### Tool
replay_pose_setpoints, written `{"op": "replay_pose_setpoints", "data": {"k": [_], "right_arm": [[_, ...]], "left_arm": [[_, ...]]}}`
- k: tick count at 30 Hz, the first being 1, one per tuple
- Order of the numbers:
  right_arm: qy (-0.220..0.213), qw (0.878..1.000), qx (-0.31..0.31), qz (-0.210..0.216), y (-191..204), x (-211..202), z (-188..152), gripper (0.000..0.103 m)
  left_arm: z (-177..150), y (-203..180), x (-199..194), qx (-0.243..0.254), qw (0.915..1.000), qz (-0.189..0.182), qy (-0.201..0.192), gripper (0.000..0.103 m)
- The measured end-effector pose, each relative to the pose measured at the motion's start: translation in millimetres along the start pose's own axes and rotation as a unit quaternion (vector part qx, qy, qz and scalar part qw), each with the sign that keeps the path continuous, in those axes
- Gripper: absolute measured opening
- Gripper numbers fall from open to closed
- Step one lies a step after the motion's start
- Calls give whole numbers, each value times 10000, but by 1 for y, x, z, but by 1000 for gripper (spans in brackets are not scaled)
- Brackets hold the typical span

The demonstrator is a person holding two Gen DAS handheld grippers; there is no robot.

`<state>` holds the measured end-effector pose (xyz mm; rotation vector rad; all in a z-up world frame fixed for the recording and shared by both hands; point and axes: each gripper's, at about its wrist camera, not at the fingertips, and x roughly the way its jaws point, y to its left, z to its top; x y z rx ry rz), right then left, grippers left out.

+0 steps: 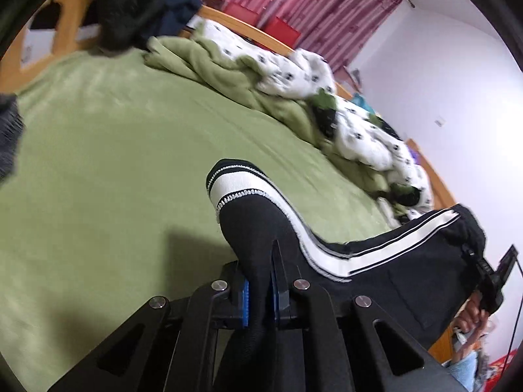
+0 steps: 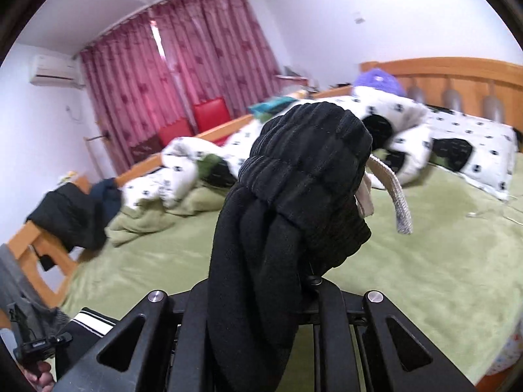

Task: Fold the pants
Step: 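Lower the cuff onto the pants and open the right gripper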

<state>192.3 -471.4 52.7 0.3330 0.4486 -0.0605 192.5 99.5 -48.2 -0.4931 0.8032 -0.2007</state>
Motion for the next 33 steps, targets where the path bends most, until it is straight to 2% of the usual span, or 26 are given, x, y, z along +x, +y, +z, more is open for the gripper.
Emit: {"op": "replay_pose_setpoints", "data": {"k": [2, 5, 7, 9, 11, 13, 15, 16, 18, 19, 21, 23, 25, 26, 27, 29, 31, 33], "right_arm": [[54, 9998, -64, 155, 16, 12, -7, 16], [456, 9985, -264, 156, 22, 48, -35, 16], [1005, 9941, -405, -41, 14, 86, -68, 17], [1373, 9875, -567, -525, 1, 114, -95, 17], [1801, 9768, -603, -992, -19, 143, -124, 20], [2108, 9704, -582, -1028, -33, 154, -137, 26], [2209, 9694, -623, -875, -38, 149, -136, 28], [2301, 9668, -716, -847, -37, 144, -137, 32], [2402, 9616, -864, -1006, -37, 131, -144, 44], [2419, 9592, -948, -1110, -37, 124, -149, 48], [2348, 9516, -1364, -1437, -35, 105, -160, 48], [2198, 9455, -1815, -1574, -27, 83, -169, 48], [2000, 9448, -2050, -1589, -13, 60, -175, 48], [1941, 9456, -2097, -1555, -6, 53, -177, 48], [1857, 9466, -2173, -1492, 7, 44, -178, 48], [1686, 9489, -2312, -1332, 34, 29, -182, 49], [1658, 9540, -2305, -959, 62, 21, -186, 49], [1874, 9556, -2247, -360, 99, 21, -199, 49]], "left_arm": [[3, 20, -3, 170, 9993, 345, 0, 10], [1, 60, 16, 197, 9964, 794, 215, 10], [-9, 84, 38, 78, 9944, 943, 476, 10], [-22, 99, 58, 119, 9901, 1233, 664, 13], [-31, 107, 67, 210, 9867, 1403, 798, 28], [-38, 109, 62, 265, 9848, 1529, 775, 36], [-41, 104, 52, 359, 9831, 1612, 795, 37], [-43, 101, 46, 415, 9828, 1611, 802, 37], [-51, 87, 28, 570, 9836, 1570, 685, 47], [-56, 83, 20, 615, 9847, 1518, 595, 57], [-76, 75, 6, 677, 9863, 1428, 463, 60], [-97, 71, 4, 726, 9857, 1429, 515, 61], [-123, 69, 8, 947, 9768, 1875, 414, 62], [-132, 68, 10, 1084, 9724, 2016, 464, 63], [-141, 69, 10, 1114, 9730, 1958, 509, 63], [-142, 73, -1, 888, 9801, 1710, 482, 63], [-138, 81, -10, 616, 9855, 1488, 535, 63], [-134, 93, -20, 333, 9893, 1339, 482, 63]]}}
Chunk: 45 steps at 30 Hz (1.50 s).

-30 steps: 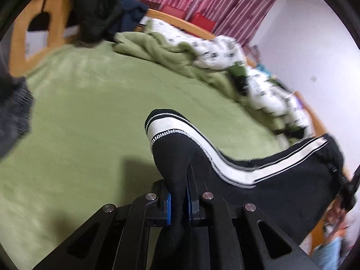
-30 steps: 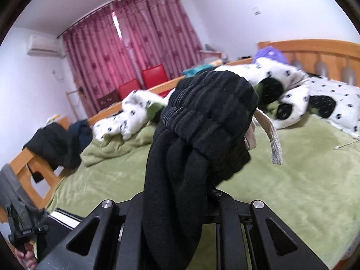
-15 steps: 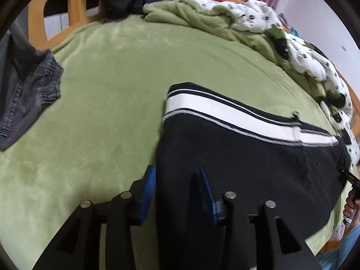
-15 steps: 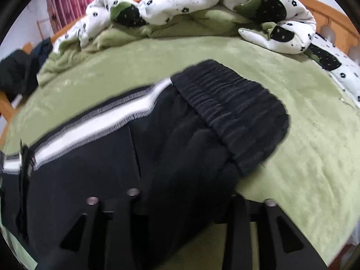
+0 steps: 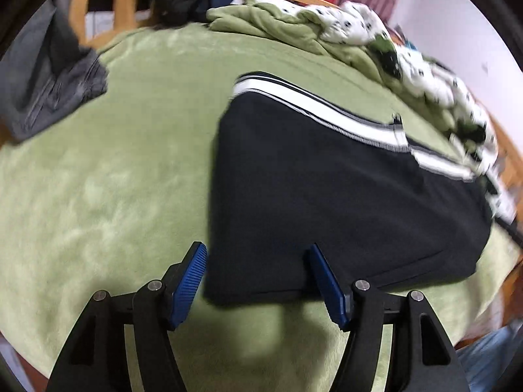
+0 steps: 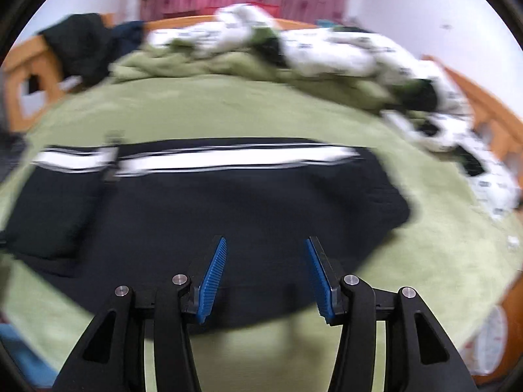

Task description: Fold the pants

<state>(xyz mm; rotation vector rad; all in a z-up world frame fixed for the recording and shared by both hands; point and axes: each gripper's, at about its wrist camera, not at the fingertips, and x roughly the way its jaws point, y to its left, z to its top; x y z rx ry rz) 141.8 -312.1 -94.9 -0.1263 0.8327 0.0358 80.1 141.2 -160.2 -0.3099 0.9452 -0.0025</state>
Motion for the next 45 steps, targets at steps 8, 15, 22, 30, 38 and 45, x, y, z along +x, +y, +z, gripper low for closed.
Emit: {"op": "replay_pose_setpoints", "data": {"k": [8, 15, 22, 30, 38, 45], "right_arm": [[176, 9896, 10, 1431, 121, 16, -4, 47], [631, 9860, 257, 1524, 136, 43, -17, 9], [650, 9669, 670, 2373, 124, 19, -32, 8], [404, 9779, 133, 2046, 135, 24, -8, 47], [971, 9810, 159, 1672, 154, 113, 62, 56], [713, 9789, -150, 1908, 163, 122, 80, 12]], "left_arm": [[-4, 20, -7, -61, 9999, 53, -98, 63], [-4, 21, -14, -117, 9997, -144, -129, 63], [1, 36, -20, -289, 9987, -356, -239, 63], [3, 47, -11, -444, 9979, -449, -118, 63], [7, 41, -8, -379, 9986, -346, -101, 63], [11, 40, -9, -332, 9988, -340, -135, 63]]}}
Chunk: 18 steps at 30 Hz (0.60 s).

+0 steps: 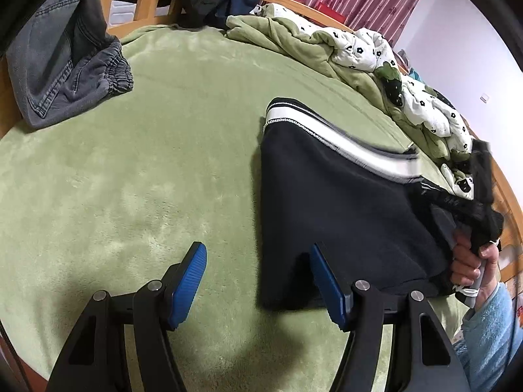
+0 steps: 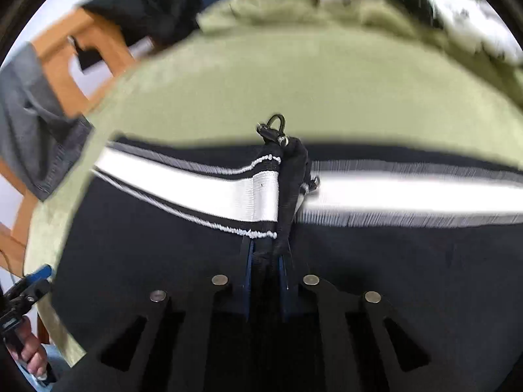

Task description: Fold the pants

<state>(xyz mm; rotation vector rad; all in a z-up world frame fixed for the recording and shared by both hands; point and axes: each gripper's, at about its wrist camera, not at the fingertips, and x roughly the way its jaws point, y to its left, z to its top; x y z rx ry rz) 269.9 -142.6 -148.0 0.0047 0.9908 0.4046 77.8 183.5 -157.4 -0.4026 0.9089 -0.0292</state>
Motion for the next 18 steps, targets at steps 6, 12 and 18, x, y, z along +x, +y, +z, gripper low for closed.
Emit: {"op": "replay_pose_setpoints", "data": {"k": [6, 12, 18], "right_arm": [[341, 9973, -268, -590, -11, 25, -7, 27], [-221, 9979, -360, -482, -12, -44, -31, 38], [-590, 9895, -949, -913, -3, -112, -81, 55]], "left_arm": [[-1, -11, 9, 163, 9997, 0, 176, 63], [-9, -18, 2, 266, 9988, -314, 249, 63], [-26, 4, 25, -542, 9911, -1139, 418, 63]]}}
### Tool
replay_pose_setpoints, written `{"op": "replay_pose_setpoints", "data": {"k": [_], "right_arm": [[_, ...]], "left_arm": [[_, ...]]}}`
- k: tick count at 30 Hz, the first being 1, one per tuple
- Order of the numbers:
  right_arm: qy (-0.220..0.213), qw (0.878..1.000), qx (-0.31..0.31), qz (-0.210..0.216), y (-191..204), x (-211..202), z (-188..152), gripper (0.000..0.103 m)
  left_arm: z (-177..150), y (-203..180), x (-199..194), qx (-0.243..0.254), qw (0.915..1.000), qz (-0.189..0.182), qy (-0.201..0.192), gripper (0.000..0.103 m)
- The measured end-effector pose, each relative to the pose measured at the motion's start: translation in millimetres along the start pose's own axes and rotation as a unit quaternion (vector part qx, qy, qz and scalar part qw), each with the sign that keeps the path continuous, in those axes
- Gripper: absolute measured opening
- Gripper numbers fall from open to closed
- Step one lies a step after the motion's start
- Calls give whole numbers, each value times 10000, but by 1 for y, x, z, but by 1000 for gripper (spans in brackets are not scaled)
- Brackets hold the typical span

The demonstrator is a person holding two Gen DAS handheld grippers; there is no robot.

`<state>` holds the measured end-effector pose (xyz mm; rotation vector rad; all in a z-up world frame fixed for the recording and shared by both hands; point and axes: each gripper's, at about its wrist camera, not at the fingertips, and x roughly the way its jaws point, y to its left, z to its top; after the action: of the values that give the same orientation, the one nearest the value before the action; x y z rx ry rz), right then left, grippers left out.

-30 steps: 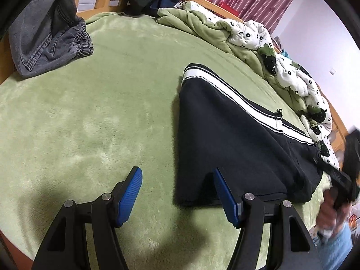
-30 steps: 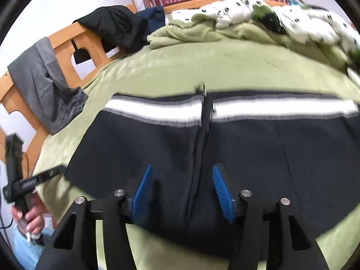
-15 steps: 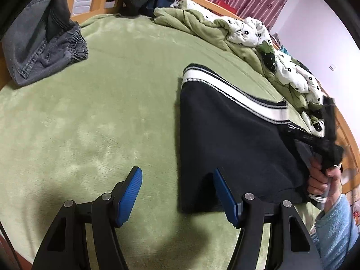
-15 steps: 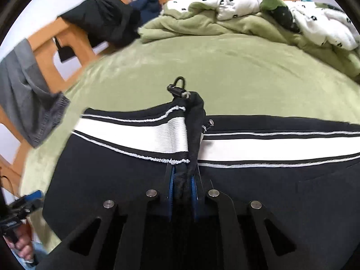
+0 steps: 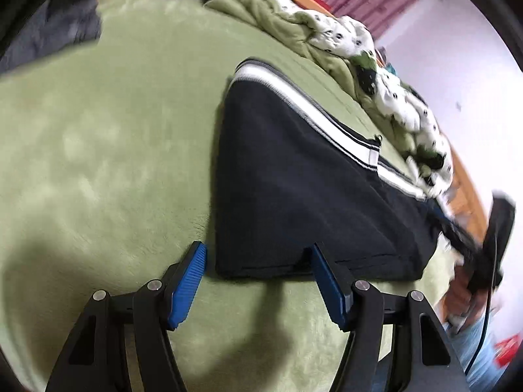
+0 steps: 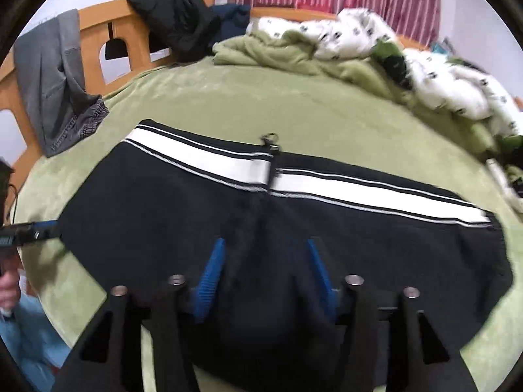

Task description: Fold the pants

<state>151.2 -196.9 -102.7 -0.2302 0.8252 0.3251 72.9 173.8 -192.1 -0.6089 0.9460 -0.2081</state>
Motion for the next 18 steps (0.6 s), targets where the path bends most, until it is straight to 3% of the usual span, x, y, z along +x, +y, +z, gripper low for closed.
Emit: {"op": "replay_pose_setpoints", "data": {"k": [3, 5, 7, 9, 11, 15, 18], "right_arm": [[-172, 9992, 237, -258, -27, -20, -20, 60], [-263, 9973, 559, -400, -46, -28, -34, 60], [-316, 9931, 998, -523, -66, -27, -44, 60], [-375, 9870, 1408, -675, -89, -28, -54, 57], [-288, 9844, 1580, -721, -102, -28, -59, 55], [-58, 9846, 1572, -756, -123, -34, -68, 55], [-75, 9826, 1624, -893, -139, -46, -76, 55]], "left_arm": [[0, 2, 3, -265, 9994, -174, -169, 62], [1, 0, 6, -409, 9989, -99, -204, 60], [0, -6, 9, -457, 9987, 68, -234, 46], [1, -16, 11, -315, 9987, 342, -184, 28], [2, -33, 2, -176, 9970, 608, -439, 19], [8, -90, -13, 733, 9852, 1302, -840, 15], [15, -138, -22, 1214, 9793, 1236, -1047, 14]]}}
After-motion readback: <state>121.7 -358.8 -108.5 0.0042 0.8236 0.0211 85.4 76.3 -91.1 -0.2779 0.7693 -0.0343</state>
